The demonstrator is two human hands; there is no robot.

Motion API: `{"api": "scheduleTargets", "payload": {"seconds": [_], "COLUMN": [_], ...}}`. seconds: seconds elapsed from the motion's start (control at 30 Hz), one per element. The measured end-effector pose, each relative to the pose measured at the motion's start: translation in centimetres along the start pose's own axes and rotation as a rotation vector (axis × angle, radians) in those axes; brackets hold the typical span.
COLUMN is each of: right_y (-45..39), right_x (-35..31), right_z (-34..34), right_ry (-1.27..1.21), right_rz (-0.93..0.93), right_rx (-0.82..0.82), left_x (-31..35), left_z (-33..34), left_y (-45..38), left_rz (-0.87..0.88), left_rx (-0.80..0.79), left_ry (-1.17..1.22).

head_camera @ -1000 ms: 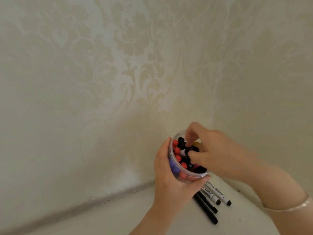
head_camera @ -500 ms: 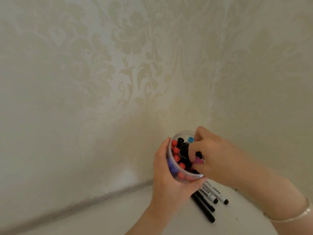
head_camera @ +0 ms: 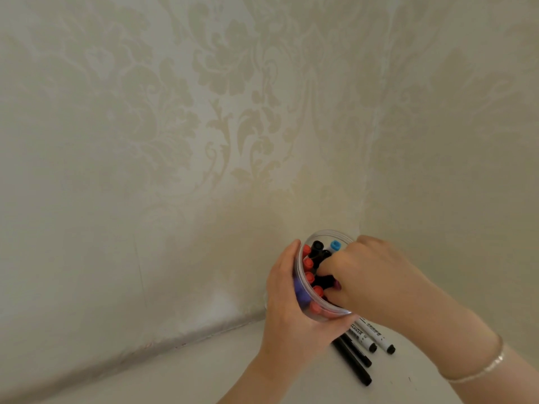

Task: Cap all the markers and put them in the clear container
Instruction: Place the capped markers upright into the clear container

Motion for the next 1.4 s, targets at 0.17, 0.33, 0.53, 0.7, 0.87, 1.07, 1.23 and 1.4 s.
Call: {"api": "scheduleTargets", "payload": {"seconds": [0.17,0.33,0.53,0.7,0.87,1.07,1.23,1.4], "right_y": [1.6,2.7,0.9,0.6,0.7,-0.1,-0.1,0.0], "right_x": [1.4,3.5,1.7,1.6,1.6,1.8,2.6,2.5], "right_z": [-2.4,-2.4,-0.2,-0.2,-1.1,0.3,1.2,0.5], "right_ry": [-0.208,-0.506,-0.258,-0.206,-0.352,-0.391,-0.567,-0.582], "right_rz": [-0.067,-0.078,-0.01,0.049,0.035,0.067,0.027,0.024], "right_rx": [0.017,-0.145,-0.16,-0.046,0.099,0.052,-0.016,0.088], "left_x": [0.8,1.1,0.9,1.1,2.0,1.5,0.8,0.8], "left_z": [-0.6,-0.5,0.0,-0.2,-0.8,-0.3,-0.3,-0.6], "left_y": [0.1,0.2,0.6,0.5,0.2,0.5,0.6,0.6], "left_rz": [0.024,0.038,0.058,0.065,0.111,0.099,0.091,0.092], "left_rx": [-0.01,-0.048,-0.087,-0.082,-0.042,-0.08,-0.087,-0.091], "left_ry": [-0.057,-0.047,-0.115,-0.152,-0.19,-0.16,-0.091,-0.101]}}
Point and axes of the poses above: each hand's wrist, its own y-axis away from the middle knuckle, its own z-axis out of the palm, x = y × z, the point moved 9 cm from there along -y, towards the middle knuckle, and after that the axes turned 15 degrees about -x, right-handed, at the moved point
